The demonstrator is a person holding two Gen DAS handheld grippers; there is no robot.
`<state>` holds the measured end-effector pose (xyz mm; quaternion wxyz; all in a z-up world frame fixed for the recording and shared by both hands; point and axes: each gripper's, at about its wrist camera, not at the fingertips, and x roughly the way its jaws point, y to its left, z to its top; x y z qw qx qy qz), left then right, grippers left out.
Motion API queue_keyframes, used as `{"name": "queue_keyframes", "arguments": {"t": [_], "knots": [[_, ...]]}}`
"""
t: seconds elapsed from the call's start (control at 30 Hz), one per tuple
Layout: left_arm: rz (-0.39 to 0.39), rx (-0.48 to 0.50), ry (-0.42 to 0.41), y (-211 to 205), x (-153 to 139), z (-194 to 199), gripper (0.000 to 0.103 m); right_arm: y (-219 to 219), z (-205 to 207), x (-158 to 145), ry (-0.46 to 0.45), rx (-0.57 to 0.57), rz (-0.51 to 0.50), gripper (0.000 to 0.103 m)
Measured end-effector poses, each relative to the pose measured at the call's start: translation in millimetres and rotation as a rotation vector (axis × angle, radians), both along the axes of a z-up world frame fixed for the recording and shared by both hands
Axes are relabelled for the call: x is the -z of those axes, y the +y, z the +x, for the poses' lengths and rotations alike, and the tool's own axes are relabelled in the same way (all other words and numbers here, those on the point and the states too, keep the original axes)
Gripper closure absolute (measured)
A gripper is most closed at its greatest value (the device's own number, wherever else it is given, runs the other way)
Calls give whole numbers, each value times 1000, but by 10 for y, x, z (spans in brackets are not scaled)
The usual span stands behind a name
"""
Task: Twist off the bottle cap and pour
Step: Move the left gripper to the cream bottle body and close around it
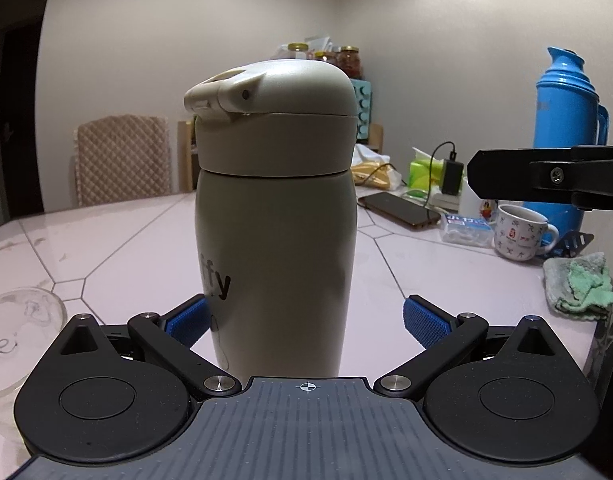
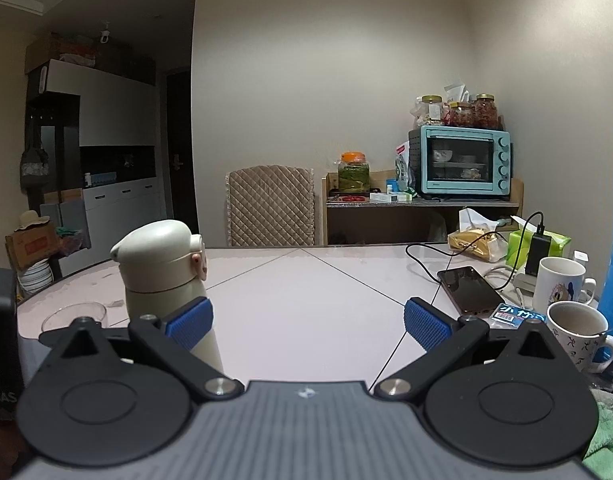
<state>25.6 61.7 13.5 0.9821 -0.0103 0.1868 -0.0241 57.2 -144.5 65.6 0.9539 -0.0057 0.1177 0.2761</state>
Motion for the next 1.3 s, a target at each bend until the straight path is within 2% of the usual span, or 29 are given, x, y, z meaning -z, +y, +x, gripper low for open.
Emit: {"name": "queue_keyframes", "arguments": {"t": [0.33, 0.97, 1.13, 1.2, 1.3], "knots": [[8, -4, 2, 26, -13, 48, 0, -42, 12, 22, 10, -39, 18, 0], [20, -52, -5, -52, -19, 37, 4, 20, 145, -157, -16, -130, 33, 0], [18, -82, -10, -42, -20, 5, 11, 26, 165, -172, -18, -135, 30, 0], [22, -105, -9, -21, -20, -1, 22, 26, 176, -182, -17, -139, 34, 0], [9, -111, -1, 6, -17, -7, 23, 21, 194, -197, -14, -147, 41, 0]]}}
